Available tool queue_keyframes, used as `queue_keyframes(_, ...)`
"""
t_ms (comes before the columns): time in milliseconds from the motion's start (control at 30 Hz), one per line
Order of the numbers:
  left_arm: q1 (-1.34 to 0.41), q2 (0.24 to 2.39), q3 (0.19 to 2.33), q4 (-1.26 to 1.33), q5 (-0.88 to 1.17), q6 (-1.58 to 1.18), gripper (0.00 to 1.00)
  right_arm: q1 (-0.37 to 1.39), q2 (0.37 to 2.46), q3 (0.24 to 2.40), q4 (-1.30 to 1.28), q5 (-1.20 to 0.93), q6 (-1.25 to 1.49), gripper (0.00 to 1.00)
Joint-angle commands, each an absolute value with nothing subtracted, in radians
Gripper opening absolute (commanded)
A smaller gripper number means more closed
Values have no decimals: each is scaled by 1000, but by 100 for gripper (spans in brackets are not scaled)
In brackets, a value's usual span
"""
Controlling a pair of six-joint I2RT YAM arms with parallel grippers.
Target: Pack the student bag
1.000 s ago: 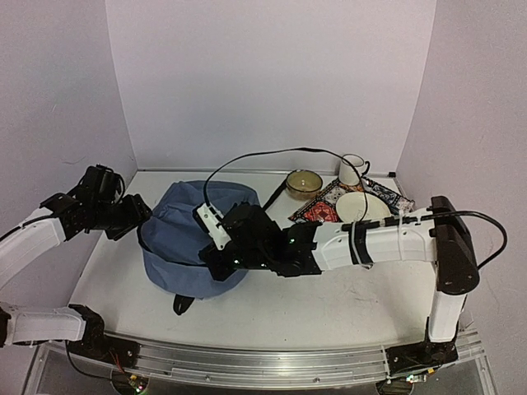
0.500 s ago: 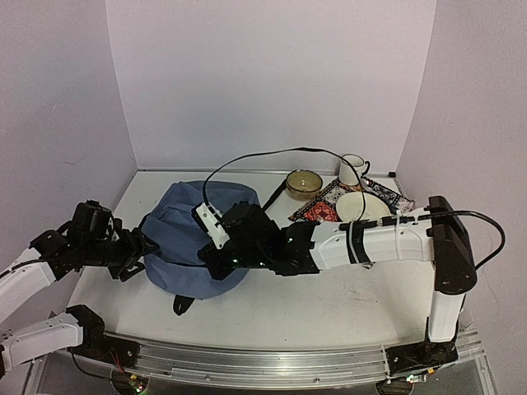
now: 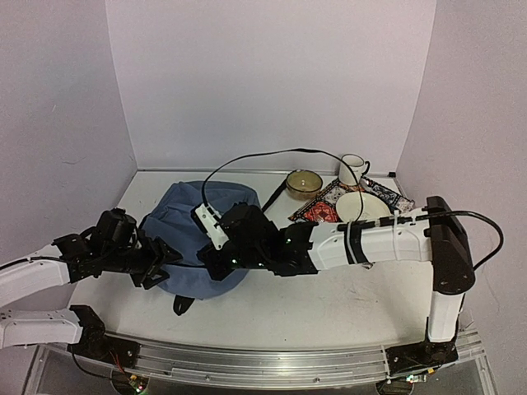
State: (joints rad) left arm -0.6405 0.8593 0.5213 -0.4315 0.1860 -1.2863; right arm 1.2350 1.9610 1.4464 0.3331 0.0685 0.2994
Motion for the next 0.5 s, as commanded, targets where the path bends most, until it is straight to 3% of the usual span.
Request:
queue_keyframes(0,-663,895,537,-323,130,-1322,53,1238,1968,1486,364,79,281,0)
queue_keyframes(100,-664,895,524,-322,118,-1319,28,1237,1955,1471,362,109,265,0)
queue_keyframes(233,-665,852,508,-326,100,-1319,3,1224,1916,1425,360,174,244,0)
queue_keyframes(467,-665,811,560,-473,63,-1259,0,1131,1828,1296,354,220,262,0)
